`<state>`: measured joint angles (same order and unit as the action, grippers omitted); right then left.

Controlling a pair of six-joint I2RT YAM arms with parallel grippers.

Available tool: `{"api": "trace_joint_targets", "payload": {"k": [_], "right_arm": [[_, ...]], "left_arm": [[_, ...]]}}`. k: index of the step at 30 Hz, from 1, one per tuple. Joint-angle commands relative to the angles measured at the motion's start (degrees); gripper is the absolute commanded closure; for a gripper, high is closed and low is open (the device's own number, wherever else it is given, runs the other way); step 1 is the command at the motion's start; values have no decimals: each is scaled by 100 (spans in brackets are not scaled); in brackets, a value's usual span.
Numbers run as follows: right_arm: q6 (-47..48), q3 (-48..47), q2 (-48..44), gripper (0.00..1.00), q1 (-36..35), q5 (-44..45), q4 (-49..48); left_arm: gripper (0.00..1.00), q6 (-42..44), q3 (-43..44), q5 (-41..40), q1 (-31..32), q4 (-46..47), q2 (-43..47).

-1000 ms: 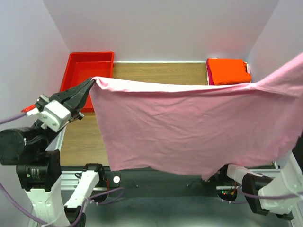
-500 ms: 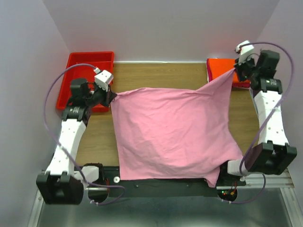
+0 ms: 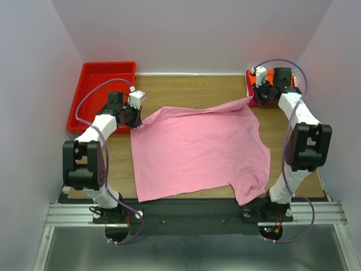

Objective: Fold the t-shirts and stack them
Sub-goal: Flatten the tshirt out, then fold the tshirt

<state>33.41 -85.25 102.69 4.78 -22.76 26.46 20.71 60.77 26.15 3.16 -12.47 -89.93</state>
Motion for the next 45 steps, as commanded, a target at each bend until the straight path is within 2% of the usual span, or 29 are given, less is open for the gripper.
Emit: {"api": "trace_joint_targets", "payload": {"k": [1, 8, 20, 26, 33, 40, 45], "right_arm": [[-27, -736, 224, 99, -108, 114, -448], [-212, -1230, 532, 100, -152, 79, -431], [-54, -985, 120, 99, -152, 404, -413], [297, -371, -689, 99, -144, 571, -185], [658, 333, -1480, 99, -135, 817, 421], [1202, 1193, -2315, 99, -135, 923, 1264], [1370, 1906, -2640, 99, -135, 975, 1424]], "left_arm": [[100, -75, 636, -154, 9, 306, -243], [100, -50, 1015, -163, 9, 289, -569], [100, 573, 858, -154, 1, 201, -104], [100, 1575, 339, -84, 1, 210, 414], [100, 3131, -127, 364, -8, -62, 951], [100, 4528, -452, 549, -43, -756, 1276], [100, 5653, -987, 698, -61, -1292, 1627]]}}
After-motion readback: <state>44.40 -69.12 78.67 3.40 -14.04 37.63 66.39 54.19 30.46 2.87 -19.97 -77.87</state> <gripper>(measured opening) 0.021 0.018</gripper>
